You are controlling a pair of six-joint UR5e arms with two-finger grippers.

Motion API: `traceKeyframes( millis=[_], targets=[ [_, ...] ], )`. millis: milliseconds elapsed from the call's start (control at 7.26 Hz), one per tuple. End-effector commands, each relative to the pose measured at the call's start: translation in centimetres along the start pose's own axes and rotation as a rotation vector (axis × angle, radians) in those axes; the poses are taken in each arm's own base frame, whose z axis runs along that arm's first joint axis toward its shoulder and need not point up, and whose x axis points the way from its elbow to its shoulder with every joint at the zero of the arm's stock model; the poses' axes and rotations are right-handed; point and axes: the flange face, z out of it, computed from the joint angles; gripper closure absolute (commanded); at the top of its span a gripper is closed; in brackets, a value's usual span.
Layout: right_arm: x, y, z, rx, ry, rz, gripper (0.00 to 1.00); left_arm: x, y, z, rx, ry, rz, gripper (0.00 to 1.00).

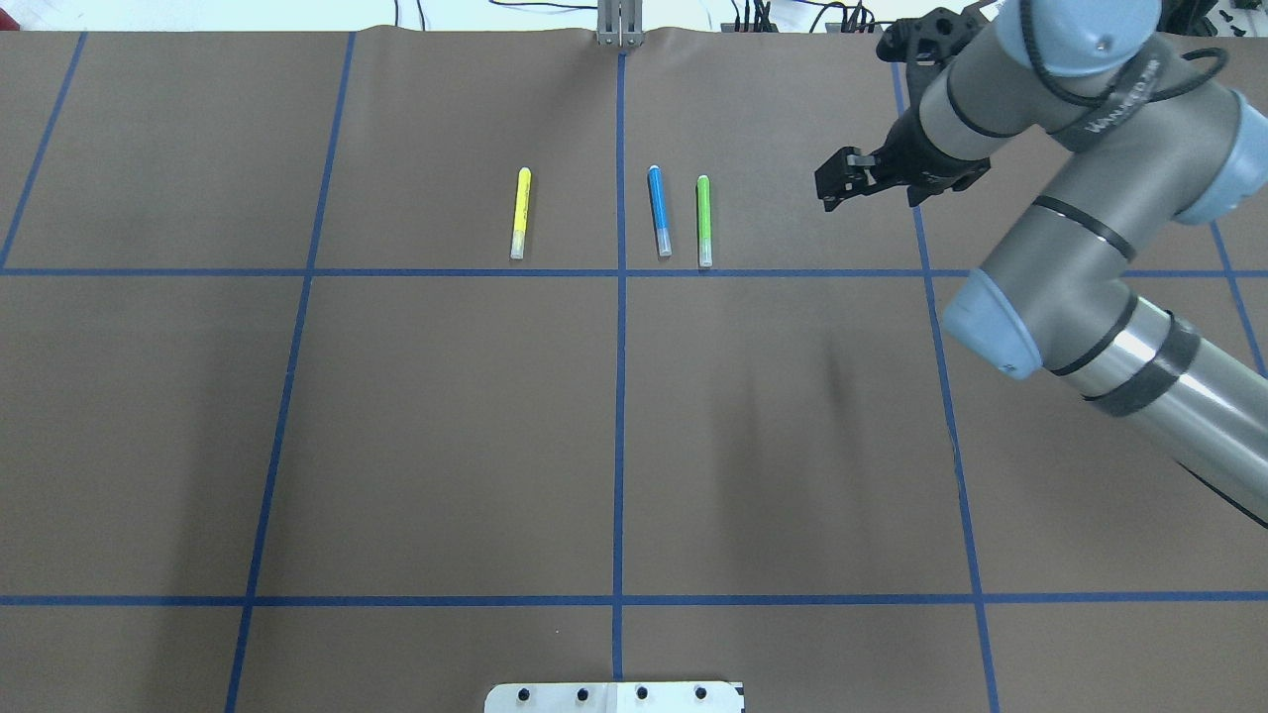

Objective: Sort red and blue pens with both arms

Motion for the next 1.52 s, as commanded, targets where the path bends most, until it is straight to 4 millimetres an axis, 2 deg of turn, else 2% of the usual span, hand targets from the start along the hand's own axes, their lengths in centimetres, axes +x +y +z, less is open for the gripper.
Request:
traceKeyframes(
  millis=[0, 276, 413, 551, 689, 827, 1102, 1240, 1378],
  targets=[
    [-7.1, -2.7, 3.9, 0.000, 0.039, 0.034, 0.00, 0.3, -0.3, -0.1, 0.005, 0.011, 0.006, 0.00],
    [-13.1, -4.4, 8.1, 0.014, 0.039, 0.071, 0.00, 0.4, -0.4, -0.2, 0.009, 0.010, 0.015, 0.00],
    [-15.3, -4.8, 10.0, 0.021, 0.044, 0.071, 0.00, 0.4, -0.4, -0.2, 0.008, 0.010, 0.016, 0.00],
    [-18.2, -4.9, 11.1, 0.019, 0.059, 0.077, 0.00, 0.5, -0.4, -0.1, 0.007, 0.010, 0.016, 0.00],
    [-19.3, -3.8, 12.9, 0.010, 0.082, 0.067, 0.00, 0.5, -0.4, -0.1, 0.007, 0.010, 0.016, 0.00],
    [-19.7, -3.1, 13.6, 0.005, 0.084, 0.059, 0.00, 0.5, -0.4, -0.1, 0.006, 0.010, 0.018, 0.00],
    [-19.9, -4.0, 16.6, 0.025, 0.054, 0.052, 0.02, 0.5, -0.4, -0.1, 0.006, 0.010, 0.018, 0.00],
    [-19.9, -3.7, 17.0, 0.027, 0.063, 0.059, 0.09, 0.5, -0.4, -0.1, 0.006, 0.012, 0.018, 0.00],
    [-19.8, -3.1, 17.7, 0.038, 0.079, 0.059, 0.28, 0.5, -0.4, -0.1, 0.006, 0.010, 0.018, 0.00]
  ],
)
